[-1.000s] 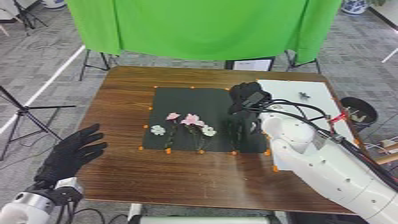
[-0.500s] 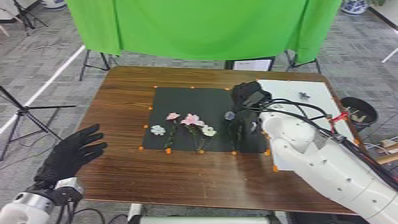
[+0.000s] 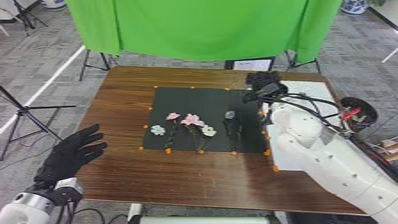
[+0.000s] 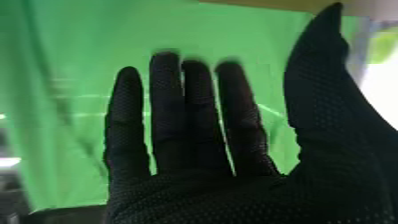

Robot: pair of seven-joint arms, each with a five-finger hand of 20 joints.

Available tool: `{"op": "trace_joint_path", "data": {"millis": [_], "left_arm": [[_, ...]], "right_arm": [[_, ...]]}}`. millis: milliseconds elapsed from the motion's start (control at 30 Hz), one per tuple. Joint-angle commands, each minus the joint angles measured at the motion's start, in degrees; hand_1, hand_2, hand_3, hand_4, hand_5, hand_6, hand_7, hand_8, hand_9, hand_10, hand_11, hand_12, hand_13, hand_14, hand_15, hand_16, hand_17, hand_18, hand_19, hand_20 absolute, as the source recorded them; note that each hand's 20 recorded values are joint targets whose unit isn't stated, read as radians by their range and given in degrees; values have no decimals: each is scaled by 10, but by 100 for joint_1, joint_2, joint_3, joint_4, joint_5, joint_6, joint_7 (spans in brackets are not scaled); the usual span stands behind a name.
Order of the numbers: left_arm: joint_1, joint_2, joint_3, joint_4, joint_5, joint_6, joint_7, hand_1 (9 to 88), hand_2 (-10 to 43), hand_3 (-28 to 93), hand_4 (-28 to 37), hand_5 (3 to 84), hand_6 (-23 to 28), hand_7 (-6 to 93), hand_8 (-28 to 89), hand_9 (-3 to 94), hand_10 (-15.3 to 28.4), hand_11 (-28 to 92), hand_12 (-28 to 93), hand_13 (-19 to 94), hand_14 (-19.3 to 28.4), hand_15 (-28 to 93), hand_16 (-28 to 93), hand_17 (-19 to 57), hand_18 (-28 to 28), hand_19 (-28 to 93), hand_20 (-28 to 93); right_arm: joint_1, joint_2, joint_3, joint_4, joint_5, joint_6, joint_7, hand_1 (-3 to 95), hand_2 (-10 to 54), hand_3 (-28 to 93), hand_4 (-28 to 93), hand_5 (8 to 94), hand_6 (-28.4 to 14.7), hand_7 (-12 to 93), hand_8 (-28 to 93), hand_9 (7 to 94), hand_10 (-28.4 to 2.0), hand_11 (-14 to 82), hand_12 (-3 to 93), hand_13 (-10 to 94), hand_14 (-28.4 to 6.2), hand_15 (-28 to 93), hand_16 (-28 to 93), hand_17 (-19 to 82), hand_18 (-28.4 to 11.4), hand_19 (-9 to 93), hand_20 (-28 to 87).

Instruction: Arrange flowers

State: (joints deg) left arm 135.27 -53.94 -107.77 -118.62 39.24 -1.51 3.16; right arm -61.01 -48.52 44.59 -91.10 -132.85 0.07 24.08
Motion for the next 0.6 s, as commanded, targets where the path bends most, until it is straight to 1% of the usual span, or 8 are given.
{"op": "trace_joint_path", "data": {"millis": [33,133,200,300,367,467,567,600], "left_arm": [[88,-52,-3,-17,-13,45,13,248,12,724,-283,320,57,183,-102,272,135,253,168,200,179,469,-47,-96,218,416,87],[91,-51,2,-19,-13,42,10,248,12,723,-283,320,57,183,-101,271,135,252,168,200,179,469,-47,-96,218,416,87],[94,-40,11,-15,-20,47,24,248,13,723,-283,319,57,183,-101,271,135,253,169,200,179,469,-46,-96,218,416,87],[100,-12,25,-12,-34,65,41,247,12,724,-283,319,57,183,-101,272,135,252,168,200,179,469,-46,-97,219,416,87],[103,-13,9,-17,-33,41,37,248,12,723,-283,319,57,183,-101,272,135,252,168,200,179,469,-46,-96,218,416,87],[96,8,28,-9,-42,51,46,247,12,724,-283,320,57,183,-101,271,135,252,168,200,179,470,-46,-96,218,416,87],[109,5,12,-11,-46,48,30,248,12,723,-283,320,57,184,-101,271,135,253,168,200,179,468,-47,-96,219,416,87],[125,-7,0,-17,-39,44,24,248,12,723,-283,320,57,184,-101,271,135,253,168,200,179,468,-47,-96,219,416,87]], "right_arm": [[426,367,217,891,178,-98,47,247,-95,921,-283,184,-44,287,-131,196,-130,100,264,133,-128,191,227,19,-193,491,216],[464,421,251,1225,325,-32,-85,247,-95,920,-283,144,-57,234,-104,144,-139,28,282,103,-146,72,269,-3,-195,462,163],[474,449,336,1347,547,-264,-142,246,-95,917,-283,128,-62,211,-90,127,-138,3,293,104,-159,10,278,-8,-205,451,138],[499,449,552,1498,777,-923,-197,242,-95,914,-283,107,-67,170,-69,103,-137,-50,311,109,-173,-75,287,-15,-218,436,111],[491,465,641,1603,918,-1032,-229,238,-95,911,-283,90,-73,133,-50,93,-136,-96,327,100,-185,-112,280,-22,-226,418,91],[441,508,746,1692,1073,-1145,-236,233,-95,913,-283,85,-76,121,-40,89,-137,-104,334,117,-188,-109,262,-24,-234,412,83],[423,532,730,1780,1118,-1124,-226,236,-95,915,-283,92,-70,153,-59,119,-139,-67,305,167,-170,-59,230,-3,-232,411,87],[414,504,754,1835,1014,-1146,-272,240,-95,917,-283,101,-65,175,-79,147,-142,-37,265,199,-157,-30,208,22,-227,408,90]]}}
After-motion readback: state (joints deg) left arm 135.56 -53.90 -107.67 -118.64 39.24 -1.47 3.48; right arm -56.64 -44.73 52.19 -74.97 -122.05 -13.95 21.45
